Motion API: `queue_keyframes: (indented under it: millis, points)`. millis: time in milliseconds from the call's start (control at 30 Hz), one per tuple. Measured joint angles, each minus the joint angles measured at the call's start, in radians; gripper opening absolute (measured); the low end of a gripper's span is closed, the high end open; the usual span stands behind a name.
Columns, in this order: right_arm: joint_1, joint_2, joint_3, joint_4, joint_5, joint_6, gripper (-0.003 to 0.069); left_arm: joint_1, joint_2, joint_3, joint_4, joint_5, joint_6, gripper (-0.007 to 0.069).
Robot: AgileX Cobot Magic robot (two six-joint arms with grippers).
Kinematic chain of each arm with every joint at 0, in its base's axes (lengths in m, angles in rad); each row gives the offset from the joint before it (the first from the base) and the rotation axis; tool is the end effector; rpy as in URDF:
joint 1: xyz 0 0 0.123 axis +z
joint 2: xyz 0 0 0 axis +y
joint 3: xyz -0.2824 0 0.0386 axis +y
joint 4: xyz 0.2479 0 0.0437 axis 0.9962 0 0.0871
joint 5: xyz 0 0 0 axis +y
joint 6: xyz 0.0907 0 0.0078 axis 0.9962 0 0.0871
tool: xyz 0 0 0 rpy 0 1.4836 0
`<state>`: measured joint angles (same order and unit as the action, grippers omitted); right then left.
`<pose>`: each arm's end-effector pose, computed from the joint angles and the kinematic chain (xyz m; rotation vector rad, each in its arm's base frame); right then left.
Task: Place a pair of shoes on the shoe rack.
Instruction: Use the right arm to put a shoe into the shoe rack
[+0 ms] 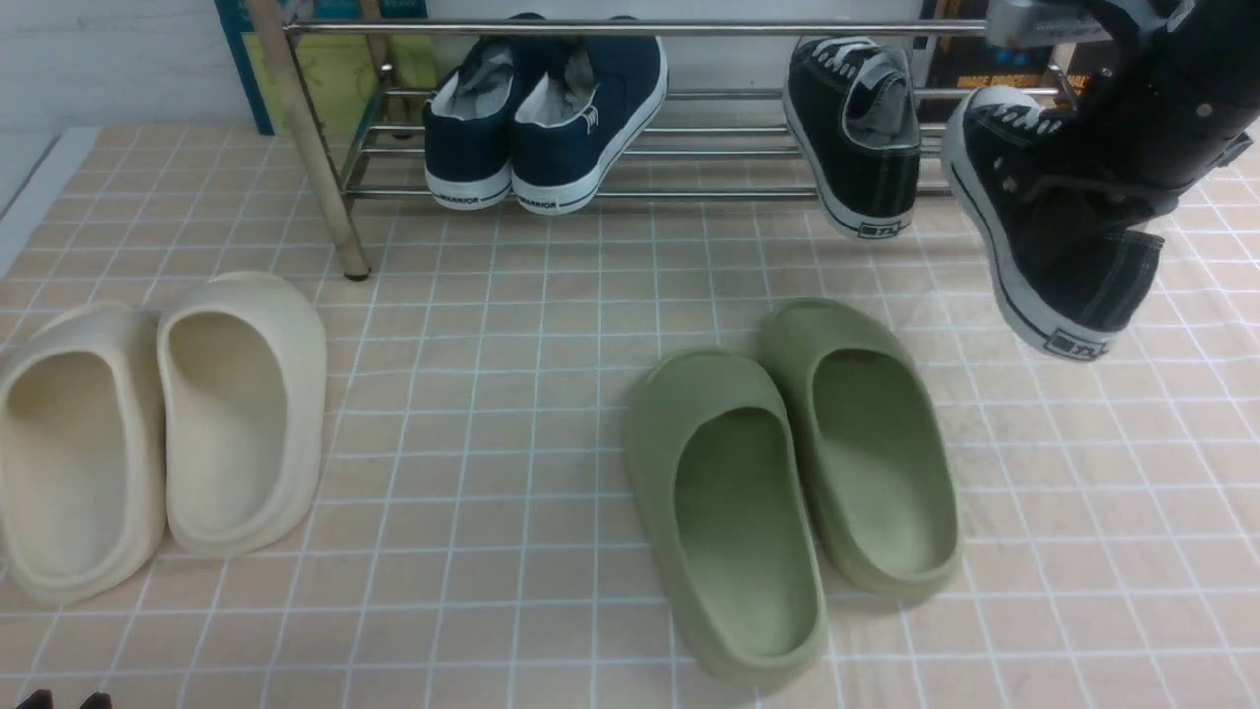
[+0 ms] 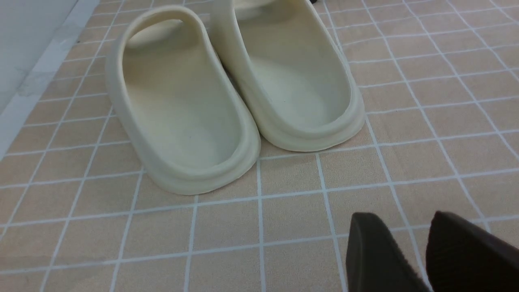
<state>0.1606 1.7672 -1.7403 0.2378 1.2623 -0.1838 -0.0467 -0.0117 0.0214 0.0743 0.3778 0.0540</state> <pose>0.3664 0.0801 0.3469 -0.4310 2.7195 0.3260 0.0525 0.0001 0.1726 0.1398 1.8655 0.0783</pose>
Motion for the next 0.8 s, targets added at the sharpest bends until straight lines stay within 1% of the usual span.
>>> queue_keyframes:
  millis: [167, 200, 333, 533, 800]
  points:
    - [0.0, -0.013, 0.0, -0.059, 0.0, -0.004, 0.0012, 0.0, 0.0, 0.0, 0.0, 0.0, 0.0, 0.0236]
    - [0.0, -0.006, 0.0, -0.085, -0.006, -0.006, 0.0013, 0.0, 0.0, 0.0, 0.0, 0.0, 0.0, 0.0236]
    - [0.0, 0.033, 0.0, -0.119, -0.034, -0.006, 0.0013, 0.0, 0.0, 0.0, 0.0, -0.001, 0.0, 0.0236]
    - [-0.001, 0.094, 0.0, -0.124, -0.072, -0.006, 0.0013, 0.0, 0.0, 0.0, 0.0, -0.001, 0.0, 0.0236]
    - [-0.001, 0.109, 0.001, -0.124, -0.176, -0.017, 0.0013, 0.0, 0.0, 0.0, 0.0, -0.001, 0.0, 0.0236]
